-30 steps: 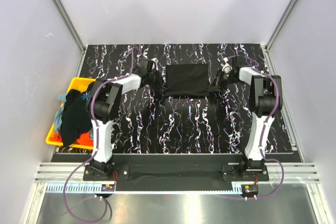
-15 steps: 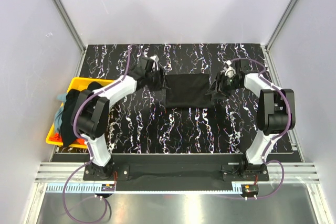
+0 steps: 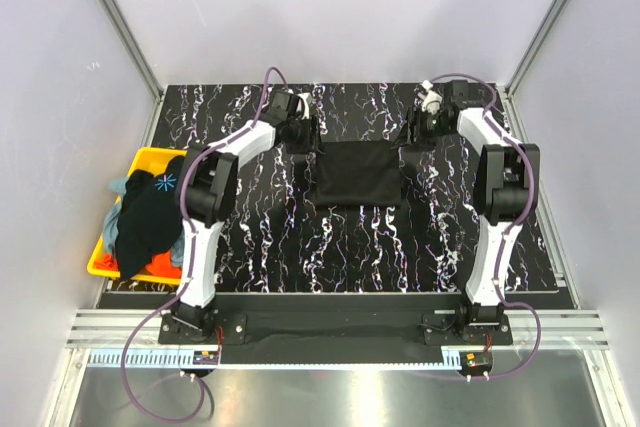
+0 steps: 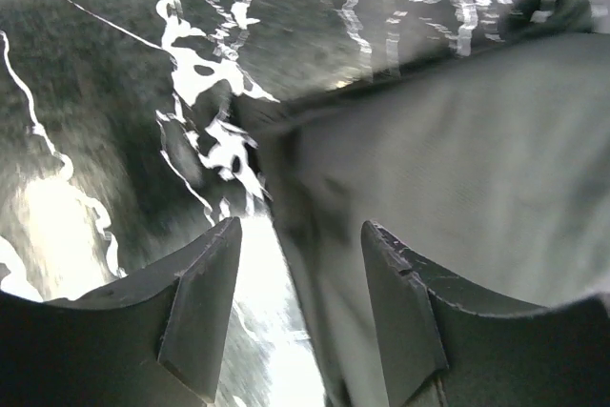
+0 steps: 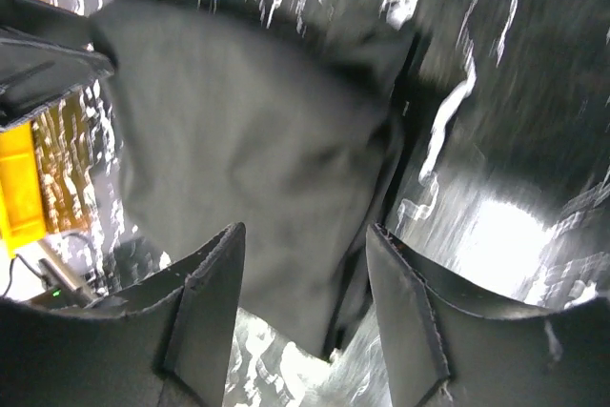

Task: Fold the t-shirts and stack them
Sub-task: Fold the tshirt

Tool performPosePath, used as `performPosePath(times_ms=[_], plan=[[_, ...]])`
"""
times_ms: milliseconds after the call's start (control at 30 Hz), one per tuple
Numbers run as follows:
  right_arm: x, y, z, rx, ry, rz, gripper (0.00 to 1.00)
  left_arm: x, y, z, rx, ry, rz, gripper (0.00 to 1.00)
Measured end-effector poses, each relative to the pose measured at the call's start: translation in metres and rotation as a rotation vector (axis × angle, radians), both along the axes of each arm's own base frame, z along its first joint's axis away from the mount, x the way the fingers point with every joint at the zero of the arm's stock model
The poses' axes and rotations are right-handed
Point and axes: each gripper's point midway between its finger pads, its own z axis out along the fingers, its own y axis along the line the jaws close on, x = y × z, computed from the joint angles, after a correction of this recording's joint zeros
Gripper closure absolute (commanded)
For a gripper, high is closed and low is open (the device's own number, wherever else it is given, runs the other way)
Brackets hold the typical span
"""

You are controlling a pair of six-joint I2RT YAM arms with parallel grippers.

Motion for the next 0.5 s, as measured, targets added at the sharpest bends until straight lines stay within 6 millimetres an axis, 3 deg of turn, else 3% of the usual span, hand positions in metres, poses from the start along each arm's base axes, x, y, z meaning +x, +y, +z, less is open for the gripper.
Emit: performPosePath(times_ms=[133,333,467,500], plan=[[0.019,0.002,-0.011,0.006,-0.011,0.028,0.41,0.014,0.0,-0.017,0.0,0.02,-0.007,0.43],[0.03,0.001,-0.032,-0.006,-0.005,0.059,0.46,0.031,-0.002,-0.017,-0.023,0.008,-0.016,0.5],[0.042,0.002,-0.039,0.007,-0.016,0.079,0.61,0.039,-0.002,-0.018,-0.04,0.004,-0.018,0.59],[0.046,0.003,-0.04,0.013,-0.023,0.086,0.72,0.041,-0.002,-0.019,-0.044,0.005,-0.018,0.62]])
